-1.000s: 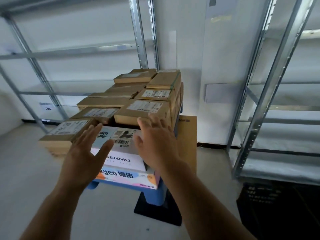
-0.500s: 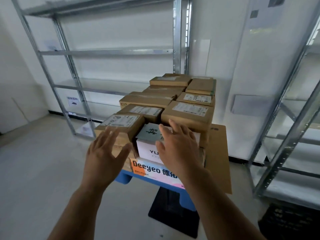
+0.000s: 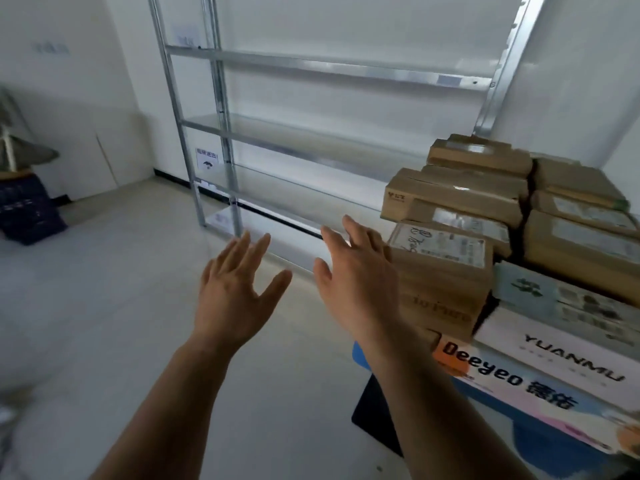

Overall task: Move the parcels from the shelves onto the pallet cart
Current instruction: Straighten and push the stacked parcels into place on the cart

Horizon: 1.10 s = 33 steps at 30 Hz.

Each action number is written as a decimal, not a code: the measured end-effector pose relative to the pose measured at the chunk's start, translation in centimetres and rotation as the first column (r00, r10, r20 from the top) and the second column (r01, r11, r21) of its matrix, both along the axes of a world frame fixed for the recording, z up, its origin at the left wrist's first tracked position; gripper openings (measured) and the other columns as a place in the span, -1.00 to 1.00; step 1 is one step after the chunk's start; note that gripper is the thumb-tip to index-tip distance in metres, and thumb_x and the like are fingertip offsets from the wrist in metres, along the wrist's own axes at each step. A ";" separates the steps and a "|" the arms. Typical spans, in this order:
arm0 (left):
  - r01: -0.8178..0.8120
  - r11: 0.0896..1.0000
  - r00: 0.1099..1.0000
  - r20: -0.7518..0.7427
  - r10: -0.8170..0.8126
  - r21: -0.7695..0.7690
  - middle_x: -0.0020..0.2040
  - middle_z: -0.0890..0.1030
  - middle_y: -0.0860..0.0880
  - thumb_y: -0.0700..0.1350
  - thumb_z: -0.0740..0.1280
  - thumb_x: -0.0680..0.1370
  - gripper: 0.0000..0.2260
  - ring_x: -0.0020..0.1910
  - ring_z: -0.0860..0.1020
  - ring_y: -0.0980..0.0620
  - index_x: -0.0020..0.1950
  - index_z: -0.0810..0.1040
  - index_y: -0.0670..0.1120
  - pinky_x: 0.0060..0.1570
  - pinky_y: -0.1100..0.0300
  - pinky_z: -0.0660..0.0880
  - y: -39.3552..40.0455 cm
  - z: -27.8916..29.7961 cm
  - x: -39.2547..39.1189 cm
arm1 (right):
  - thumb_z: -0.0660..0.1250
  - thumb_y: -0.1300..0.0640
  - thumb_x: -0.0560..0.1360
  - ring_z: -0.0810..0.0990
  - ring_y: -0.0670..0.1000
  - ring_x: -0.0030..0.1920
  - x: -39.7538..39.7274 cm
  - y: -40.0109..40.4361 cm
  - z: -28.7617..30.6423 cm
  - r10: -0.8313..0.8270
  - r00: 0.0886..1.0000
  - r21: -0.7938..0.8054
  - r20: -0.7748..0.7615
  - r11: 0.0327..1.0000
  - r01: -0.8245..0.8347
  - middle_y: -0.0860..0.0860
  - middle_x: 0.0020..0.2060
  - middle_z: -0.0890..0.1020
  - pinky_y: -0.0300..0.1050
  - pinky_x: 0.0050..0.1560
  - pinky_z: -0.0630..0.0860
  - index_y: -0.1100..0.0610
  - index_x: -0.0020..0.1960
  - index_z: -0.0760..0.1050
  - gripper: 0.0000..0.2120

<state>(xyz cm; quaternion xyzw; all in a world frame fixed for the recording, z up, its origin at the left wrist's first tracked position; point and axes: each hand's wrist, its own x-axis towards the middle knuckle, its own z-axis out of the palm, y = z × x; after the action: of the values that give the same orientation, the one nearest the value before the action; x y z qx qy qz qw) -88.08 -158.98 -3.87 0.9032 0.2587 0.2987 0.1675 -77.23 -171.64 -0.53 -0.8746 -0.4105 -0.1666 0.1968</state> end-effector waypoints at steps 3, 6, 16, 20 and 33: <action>-0.029 0.999 0.999 -0.017 0.028 -0.026 0.49 0.22 -0.08 0.33 0.05 0.42 -0.33 0.48 0.15 -0.07 0.47 0.24 0.05 0.41 -0.05 0.11 4.4 -1.2 0.0 | 0.18 -0.03 0.58 0.15 0.09 0.47 0.3 4.2 -1.4 0.005 0.999 -0.030 -0.031 1.000 -0.006 0.07 0.49 0.21 0.00 0.41 0.16 0.01 0.47 0.25 -0.53; -0.037 0.997 0.999 -0.033 0.035 -0.072 0.50 0.22 -0.06 0.34 0.04 0.42 -0.32 0.48 0.16 -0.05 0.48 0.23 0.05 0.40 -0.01 0.11 7.9 -2.9 1.2 | 0.19 -0.03 0.58 0.19 0.10 0.47 1.3 7.9 -3.1 0.002 0.998 -0.052 -0.068 0.999 -0.005 0.08 0.48 0.24 0.00 0.42 0.15 0.01 0.46 0.28 -0.54; 0.013 0.991 0.994 -0.102 -0.027 -0.130 0.37 0.43 0.02 0.19 0.24 0.51 -0.46 0.29 0.44 0.02 0.46 0.26 0.10 0.15 0.01 0.48 20.6 -4.1 10.3 | 0.29 0.02 0.54 0.52 0.14 0.25 9.8 20.5 -6.6 -0.059 0.985 0.091 -0.162 0.993 0.075 0.17 0.27 0.53 0.00 0.18 0.45 0.17 0.26 0.52 -0.64; 0.057 0.992 0.990 -0.125 -0.071 -0.110 0.38 0.42 0.00 0.19 0.24 0.50 -0.45 0.29 0.44 -0.01 0.46 0.24 0.09 0.15 -0.02 0.48 24.7 -3.1 15.8 | 0.29 0.02 0.54 0.49 0.14 0.27 14.4 24.6 -6.2 -0.095 0.979 0.115 -0.178 0.986 0.117 0.16 0.29 0.51 0.02 0.21 0.42 0.15 0.29 0.50 -0.62; 0.466 0.875 0.867 -0.127 -0.482 -0.133 0.44 0.35 0.01 0.21 0.23 0.49 -0.41 0.37 0.37 0.00 0.48 0.21 0.07 0.24 0.07 0.36 32.2 -4.5 32.7 | 0.19 -0.07 0.58 0.38 0.04 0.37 26.7 30.4 -6.8 -0.495 0.847 -0.013 -0.193 0.864 0.503 0.05 0.38 0.42 -0.06 0.32 0.33 0.06 0.41 0.36 -0.56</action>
<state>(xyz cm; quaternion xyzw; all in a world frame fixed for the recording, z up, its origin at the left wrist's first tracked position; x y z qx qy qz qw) -55.35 -126.75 -8.39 0.9502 0.0555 0.1639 0.2591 -50.52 -141.25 -7.37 -0.9591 -0.1453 -0.1356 0.2018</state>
